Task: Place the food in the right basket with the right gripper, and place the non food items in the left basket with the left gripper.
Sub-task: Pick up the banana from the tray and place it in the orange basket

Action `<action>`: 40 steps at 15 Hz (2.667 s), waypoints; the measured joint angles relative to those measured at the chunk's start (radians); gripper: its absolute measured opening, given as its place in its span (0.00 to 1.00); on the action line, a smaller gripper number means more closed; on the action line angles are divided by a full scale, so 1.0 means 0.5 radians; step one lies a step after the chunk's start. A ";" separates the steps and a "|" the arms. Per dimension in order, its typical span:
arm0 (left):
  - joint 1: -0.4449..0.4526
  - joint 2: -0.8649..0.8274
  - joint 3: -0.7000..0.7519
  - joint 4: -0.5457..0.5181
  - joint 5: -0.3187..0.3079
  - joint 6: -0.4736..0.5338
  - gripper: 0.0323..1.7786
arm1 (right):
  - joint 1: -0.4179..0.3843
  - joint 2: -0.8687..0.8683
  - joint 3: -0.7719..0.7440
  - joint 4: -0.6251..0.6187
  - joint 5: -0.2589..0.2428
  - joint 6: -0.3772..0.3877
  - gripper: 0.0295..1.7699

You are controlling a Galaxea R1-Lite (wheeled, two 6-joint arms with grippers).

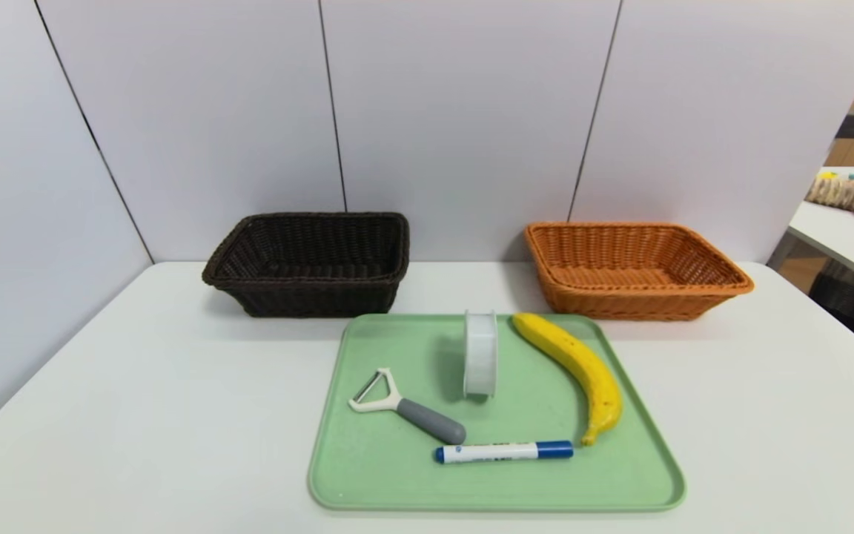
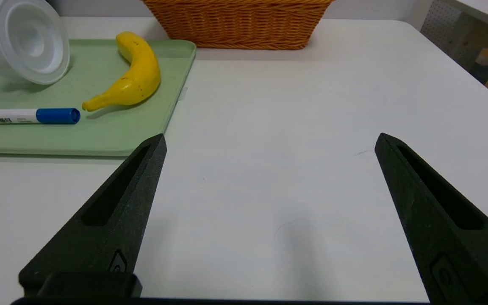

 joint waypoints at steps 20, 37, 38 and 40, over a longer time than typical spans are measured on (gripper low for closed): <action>-0.001 1.551 -2.380 0.615 -0.237 0.175 0.95 | 0.046 1.751 -2.653 0.831 0.338 -0.117 0.96; -0.205 2.080 -2.000 0.757 -0.143 -0.124 0.95 | 0.813 3.117 -3.180 1.690 -0.079 0.471 0.96; -0.225 2.081 -1.957 0.756 -0.086 -0.137 0.95 | 0.813 3.128 -3.120 1.688 -0.078 0.470 0.96; -0.308 2.082 -1.914 0.757 0.032 -0.157 0.95 | 0.813 3.145 -3.020 1.686 -0.077 0.467 0.96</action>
